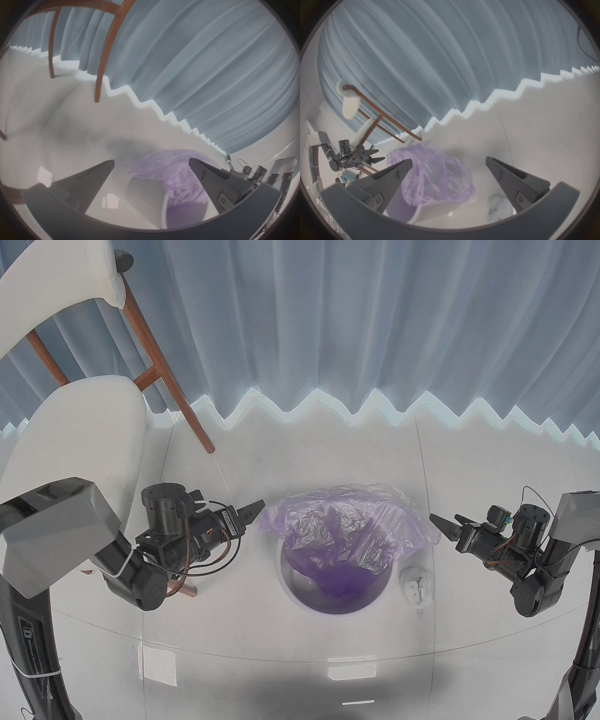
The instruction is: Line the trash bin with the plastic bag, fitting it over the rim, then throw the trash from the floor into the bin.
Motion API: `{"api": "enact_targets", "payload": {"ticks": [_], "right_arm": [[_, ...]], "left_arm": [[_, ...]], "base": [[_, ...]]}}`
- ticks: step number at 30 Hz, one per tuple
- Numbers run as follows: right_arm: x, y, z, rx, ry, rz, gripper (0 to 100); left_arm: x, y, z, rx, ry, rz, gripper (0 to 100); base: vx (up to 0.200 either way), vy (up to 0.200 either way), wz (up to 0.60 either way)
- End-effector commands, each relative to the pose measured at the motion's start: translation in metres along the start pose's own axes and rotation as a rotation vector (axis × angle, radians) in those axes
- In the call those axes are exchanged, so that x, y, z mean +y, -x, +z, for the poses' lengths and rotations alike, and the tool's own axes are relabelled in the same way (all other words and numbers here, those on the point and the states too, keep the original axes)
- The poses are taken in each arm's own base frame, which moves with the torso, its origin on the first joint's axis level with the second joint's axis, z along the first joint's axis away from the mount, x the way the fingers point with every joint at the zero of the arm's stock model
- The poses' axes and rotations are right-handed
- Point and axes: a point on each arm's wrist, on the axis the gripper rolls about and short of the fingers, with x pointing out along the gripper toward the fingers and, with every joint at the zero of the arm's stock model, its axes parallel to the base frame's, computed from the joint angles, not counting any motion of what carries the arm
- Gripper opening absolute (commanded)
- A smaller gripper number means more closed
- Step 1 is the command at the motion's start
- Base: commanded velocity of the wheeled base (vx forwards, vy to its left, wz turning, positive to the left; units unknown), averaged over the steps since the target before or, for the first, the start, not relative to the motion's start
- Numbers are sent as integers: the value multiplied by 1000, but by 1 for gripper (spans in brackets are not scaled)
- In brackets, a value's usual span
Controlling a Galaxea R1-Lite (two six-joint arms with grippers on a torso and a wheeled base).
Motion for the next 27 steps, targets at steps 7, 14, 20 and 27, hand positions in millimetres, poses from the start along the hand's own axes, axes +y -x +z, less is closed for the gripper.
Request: {"api": "enact_targets", "payload": {"ticks": [7,14,20,27], "right_arm": [[13,-7,1,-22,57,93,100],[10,-25,-13,-11,89,95,100],[21,-36,-28,2,122,81,100],[29,-46,-16,-51,150,112,100]], "left_arm": [[-14,56,30,-39,-78,-425,100],[-26,54,43,-133,-129,-532,100],[-52,49,44,-161,-128,-585,100],[-61,56,52,-211,-127,-566,100]], "base": [[0,0,0],[0,0,0],[0,0,0],[0,0,0]]}}
